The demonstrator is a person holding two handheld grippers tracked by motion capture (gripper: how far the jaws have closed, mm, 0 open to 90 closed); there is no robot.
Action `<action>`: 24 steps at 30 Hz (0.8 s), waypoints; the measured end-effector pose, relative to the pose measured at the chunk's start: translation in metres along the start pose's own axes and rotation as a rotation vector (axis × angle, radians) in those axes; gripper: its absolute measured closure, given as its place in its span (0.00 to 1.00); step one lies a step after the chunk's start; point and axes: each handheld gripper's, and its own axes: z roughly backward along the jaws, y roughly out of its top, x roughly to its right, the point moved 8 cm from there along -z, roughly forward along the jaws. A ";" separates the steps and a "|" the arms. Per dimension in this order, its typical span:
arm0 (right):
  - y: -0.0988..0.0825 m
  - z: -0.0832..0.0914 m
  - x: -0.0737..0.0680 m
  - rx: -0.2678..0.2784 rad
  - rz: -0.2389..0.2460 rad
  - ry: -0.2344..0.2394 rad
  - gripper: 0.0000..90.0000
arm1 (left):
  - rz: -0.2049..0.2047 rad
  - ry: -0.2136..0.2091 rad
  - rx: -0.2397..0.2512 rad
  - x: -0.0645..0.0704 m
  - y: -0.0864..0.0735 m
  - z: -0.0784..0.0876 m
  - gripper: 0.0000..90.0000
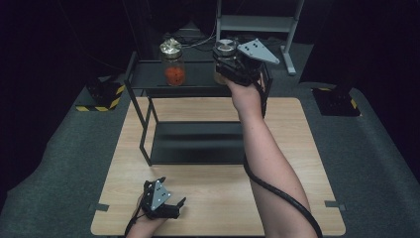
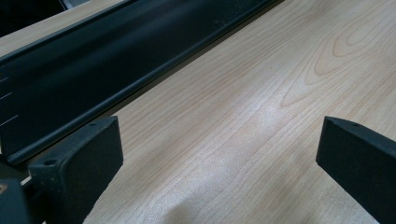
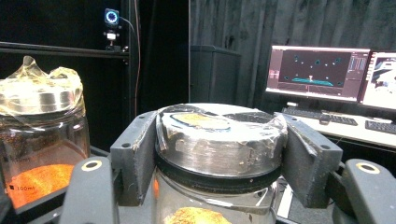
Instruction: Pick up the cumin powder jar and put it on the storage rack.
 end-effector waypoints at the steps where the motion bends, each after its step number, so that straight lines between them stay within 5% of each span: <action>1: 0.000 0.000 0.000 0.000 0.001 0.000 0.37 | -0.001 0.000 0.000 0.000 0.000 0.000 0.01; 7: 0.004 0.001 0.001 -0.019 0.003 0.006 0.33 | 0.002 0.000 -0.001 0.000 0.000 0.000 0.01; 17: 0.005 0.006 -0.003 -0.014 -0.016 -0.008 0.00 | 0.000 -0.001 -0.003 0.000 0.000 0.000 0.01; 24: 0.005 0.014 -0.004 -0.013 -0.017 -0.006 0.00 | 0.000 0.000 -0.004 0.000 0.000 0.000 0.01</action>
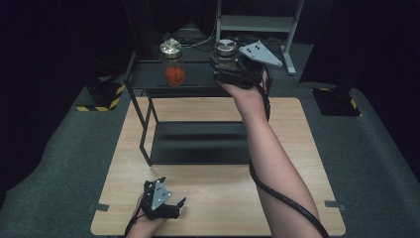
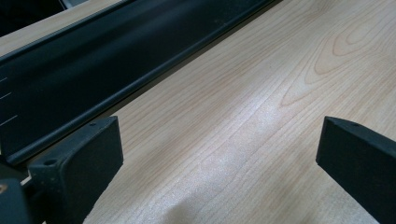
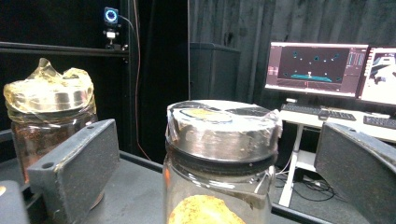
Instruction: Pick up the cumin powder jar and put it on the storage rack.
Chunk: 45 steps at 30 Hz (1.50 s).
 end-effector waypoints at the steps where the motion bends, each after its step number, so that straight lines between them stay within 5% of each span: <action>1: 0.000 0.001 0.000 0.002 0.000 0.000 0.00 | -0.001 0.000 -0.001 0.000 0.000 0.000 0.01; 21: 0.000 0.034 -0.002 0.035 0.021 0.021 0.00 | -0.015 0.005 -0.003 0.001 0.000 0.000 0.01; 45: -0.019 0.100 0.008 0.041 0.041 0.044 0.00 | -0.028 0.002 -0.006 0.002 0.001 -0.001 0.01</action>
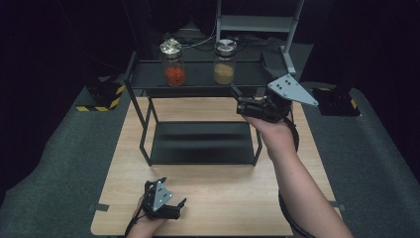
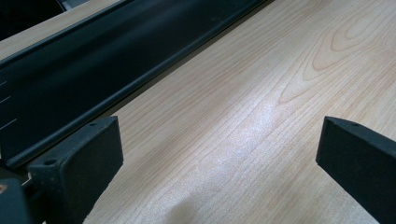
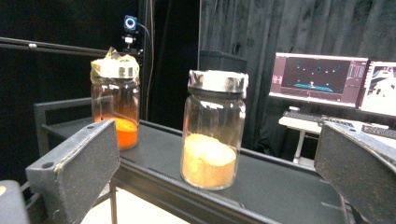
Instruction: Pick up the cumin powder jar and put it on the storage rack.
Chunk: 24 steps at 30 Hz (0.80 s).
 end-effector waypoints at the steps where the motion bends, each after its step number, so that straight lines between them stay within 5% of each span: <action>1: -0.001 0.002 0.001 -0.002 0.001 0.001 0.00 | 0.002 0.000 0.001 0.000 0.000 0.000 0.01; 24: -0.050 0.042 0.005 -0.083 0.064 0.000 0.00 | -0.007 -0.007 -0.001 0.000 0.000 0.000 0.01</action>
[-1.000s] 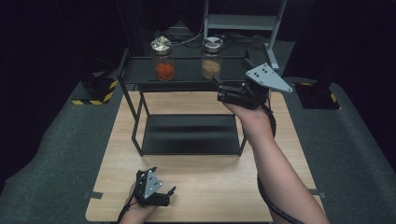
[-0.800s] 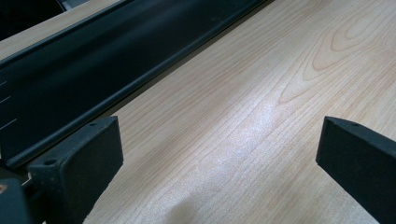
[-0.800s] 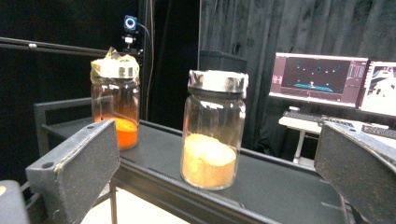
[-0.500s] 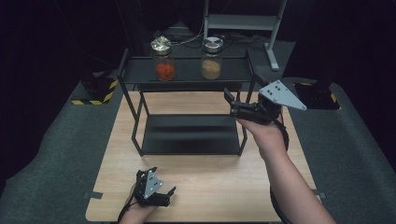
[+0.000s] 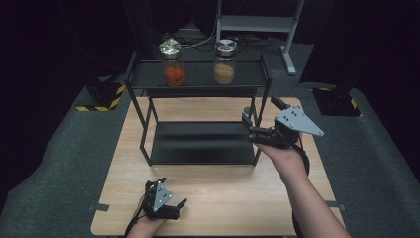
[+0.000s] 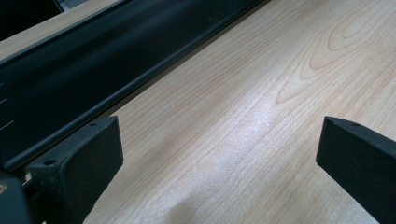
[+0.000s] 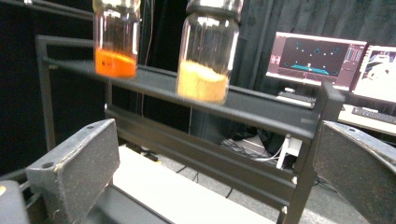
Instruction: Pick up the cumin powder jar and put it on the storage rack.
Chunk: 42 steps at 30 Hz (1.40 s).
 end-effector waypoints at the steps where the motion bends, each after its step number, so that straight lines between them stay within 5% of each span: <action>1: -0.003 0.001 0.000 -0.005 0.004 0.001 0.00 | -0.001 -0.001 -0.001 0.000 0.000 0.000 0.01; 10: -0.030 0.017 -0.004 -0.036 0.016 0.004 0.00 | -0.005 -0.014 -0.004 -0.001 0.000 -0.001 0.01; 42: -0.178 0.067 -0.015 -0.323 0.000 -0.004 0.00 | -0.039 -0.001 -0.007 0.003 0.001 -0.001 0.01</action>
